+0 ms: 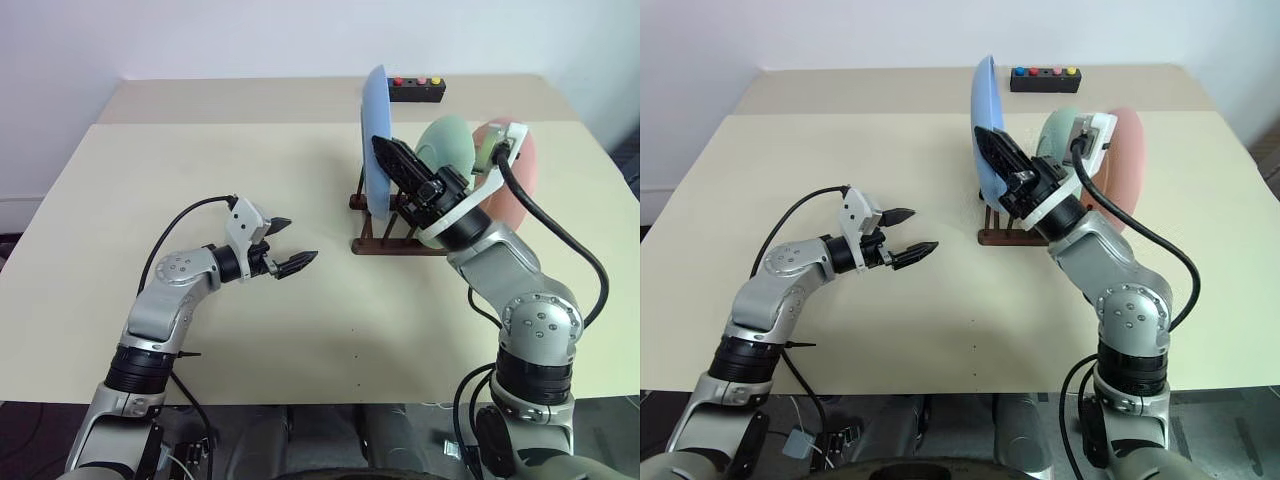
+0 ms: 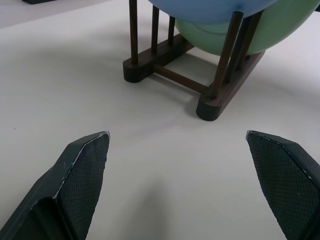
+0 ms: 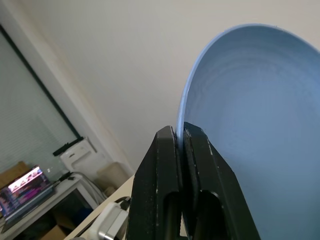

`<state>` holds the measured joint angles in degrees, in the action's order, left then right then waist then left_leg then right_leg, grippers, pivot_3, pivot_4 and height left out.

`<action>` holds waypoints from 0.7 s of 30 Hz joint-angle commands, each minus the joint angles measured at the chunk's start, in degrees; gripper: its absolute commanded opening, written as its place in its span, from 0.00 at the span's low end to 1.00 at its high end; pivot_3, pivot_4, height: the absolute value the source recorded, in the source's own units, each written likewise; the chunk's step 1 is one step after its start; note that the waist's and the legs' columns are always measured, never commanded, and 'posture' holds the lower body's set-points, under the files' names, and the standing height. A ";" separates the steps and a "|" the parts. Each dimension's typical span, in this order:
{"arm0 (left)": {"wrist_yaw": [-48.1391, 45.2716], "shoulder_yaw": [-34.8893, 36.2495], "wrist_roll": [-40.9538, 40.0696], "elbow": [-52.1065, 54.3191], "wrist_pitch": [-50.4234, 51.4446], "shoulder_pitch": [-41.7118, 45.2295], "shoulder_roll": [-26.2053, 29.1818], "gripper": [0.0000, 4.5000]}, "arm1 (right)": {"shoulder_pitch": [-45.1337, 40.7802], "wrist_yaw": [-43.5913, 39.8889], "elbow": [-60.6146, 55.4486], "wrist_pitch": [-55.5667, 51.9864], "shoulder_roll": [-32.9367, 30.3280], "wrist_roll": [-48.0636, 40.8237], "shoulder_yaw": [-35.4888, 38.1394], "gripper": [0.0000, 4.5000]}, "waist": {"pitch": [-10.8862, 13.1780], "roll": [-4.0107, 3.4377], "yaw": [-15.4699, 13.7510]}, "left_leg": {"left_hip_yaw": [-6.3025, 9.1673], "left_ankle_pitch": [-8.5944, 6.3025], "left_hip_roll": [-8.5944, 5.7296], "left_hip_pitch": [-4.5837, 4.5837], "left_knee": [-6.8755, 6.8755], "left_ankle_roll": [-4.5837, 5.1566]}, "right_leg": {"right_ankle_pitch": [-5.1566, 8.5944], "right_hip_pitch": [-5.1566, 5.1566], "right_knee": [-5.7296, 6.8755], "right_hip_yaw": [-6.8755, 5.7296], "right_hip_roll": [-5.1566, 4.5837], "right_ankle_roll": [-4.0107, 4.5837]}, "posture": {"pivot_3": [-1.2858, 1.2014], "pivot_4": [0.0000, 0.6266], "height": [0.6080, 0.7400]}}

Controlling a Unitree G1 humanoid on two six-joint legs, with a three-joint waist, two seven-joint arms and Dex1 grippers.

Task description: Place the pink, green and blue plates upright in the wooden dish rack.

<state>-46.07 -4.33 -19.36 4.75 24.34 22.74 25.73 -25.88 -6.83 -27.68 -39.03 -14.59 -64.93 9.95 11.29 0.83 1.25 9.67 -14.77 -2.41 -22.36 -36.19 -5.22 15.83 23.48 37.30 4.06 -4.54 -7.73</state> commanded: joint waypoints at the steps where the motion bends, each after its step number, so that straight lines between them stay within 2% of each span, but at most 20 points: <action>1: -0.36 -0.08 -0.12 1.88 -0.75 0.29 0.07 0.99 | -0.38 -0.67 -2.22 1.34 -0.27 -1.40 0.93 0.00 | 0.00 0.00 -0.01 | 0.00 0.00 0.00 0.00 0.00 0.00 | 0.00 0.00 0.00 0.00 0.00 0.00 | 0.52 0.24 1.00; 17: -0.17 -0.31 0.07 1.76 -0.99 0.43 0.10 0.99 | 2.03 -0.02 -0.82 1.18 -0.26 -0.27 0.25 0.00 | 0.00 0.00 -0.05 | 0.00 0.00 0.00 0.00 0.00 0.00 | 0.00 0.00 0.00 0.00 0.00 0.00 | 0.52 0.24 1.00; 21: -0.10 -0.28 0.08 1.86 -0.95 0.35 0.14 1.00 | 2.51 0.01 -0.73 1.28 -0.47 0.02 0.30 0.29 | 0.00 0.00 -0.04 | 0.00 0.00 0.00 0.00 0.00 0.00 | 0.00 -0.01 0.00 0.00 0.00 0.00 | 0.52 0.24 1.00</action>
<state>-46.06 -5.01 -19.24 4.74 24.31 22.75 25.69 -23.19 -6.63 -27.51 -38.45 -14.65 -64.82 9.83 11.29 0.83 1.21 9.67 -14.77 -2.41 -22.36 -36.18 -5.22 15.83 23.47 37.30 4.06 -4.54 -7.73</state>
